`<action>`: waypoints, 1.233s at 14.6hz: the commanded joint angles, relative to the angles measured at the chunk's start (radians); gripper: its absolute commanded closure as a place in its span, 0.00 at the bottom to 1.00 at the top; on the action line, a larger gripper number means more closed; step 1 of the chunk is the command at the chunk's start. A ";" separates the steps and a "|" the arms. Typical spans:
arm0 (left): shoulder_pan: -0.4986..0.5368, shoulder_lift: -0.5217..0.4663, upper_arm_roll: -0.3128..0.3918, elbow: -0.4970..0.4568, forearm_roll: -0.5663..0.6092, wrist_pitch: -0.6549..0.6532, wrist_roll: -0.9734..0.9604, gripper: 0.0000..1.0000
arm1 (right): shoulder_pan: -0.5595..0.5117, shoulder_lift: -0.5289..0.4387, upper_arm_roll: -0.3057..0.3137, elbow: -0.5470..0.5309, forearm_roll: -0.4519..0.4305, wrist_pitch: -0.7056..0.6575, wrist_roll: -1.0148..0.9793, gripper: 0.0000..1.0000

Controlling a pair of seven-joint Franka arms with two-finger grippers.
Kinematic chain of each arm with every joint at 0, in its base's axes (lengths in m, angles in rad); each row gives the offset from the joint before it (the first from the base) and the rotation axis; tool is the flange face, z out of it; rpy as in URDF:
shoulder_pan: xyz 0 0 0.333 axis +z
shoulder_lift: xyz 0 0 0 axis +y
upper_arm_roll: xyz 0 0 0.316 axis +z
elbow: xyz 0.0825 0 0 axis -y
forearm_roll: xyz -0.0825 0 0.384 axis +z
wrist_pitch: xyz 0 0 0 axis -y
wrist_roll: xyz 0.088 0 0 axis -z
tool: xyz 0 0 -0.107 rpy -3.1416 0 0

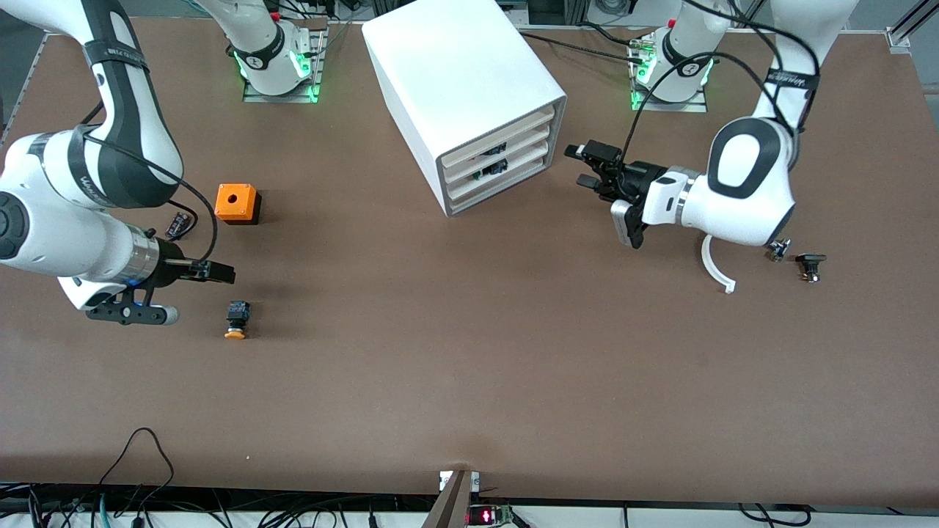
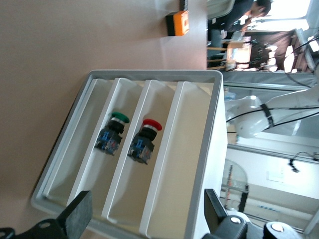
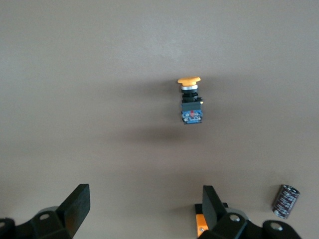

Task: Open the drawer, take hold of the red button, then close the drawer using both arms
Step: 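Grasp the drawer handle with the left gripper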

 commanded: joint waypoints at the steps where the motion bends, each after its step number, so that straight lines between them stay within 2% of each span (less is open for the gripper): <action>1: -0.005 0.036 -0.029 -0.094 -0.142 0.041 0.147 0.09 | 0.033 0.046 0.000 0.070 0.009 0.014 0.062 0.00; 2: -0.005 0.052 -0.034 -0.114 -0.168 0.044 0.193 0.19 | 0.044 0.062 0.000 0.097 0.009 0.015 0.091 0.00; 3: -0.005 0.069 -0.038 -0.119 -0.173 0.042 0.233 0.34 | 0.053 0.071 0.000 0.119 0.009 0.015 0.120 0.00; 5: -0.005 0.092 -0.040 -0.128 -0.173 0.042 0.257 0.45 | 0.069 0.080 0.000 0.137 0.009 0.017 0.155 0.00; 8: -0.009 0.116 -0.077 -0.157 -0.186 0.044 0.273 0.45 | 0.083 0.089 0.000 0.151 0.010 0.050 0.203 0.00; 18: -0.042 0.142 -0.084 -0.214 -0.197 0.096 0.330 0.45 | 0.167 0.146 0.000 0.274 0.012 0.034 0.416 0.00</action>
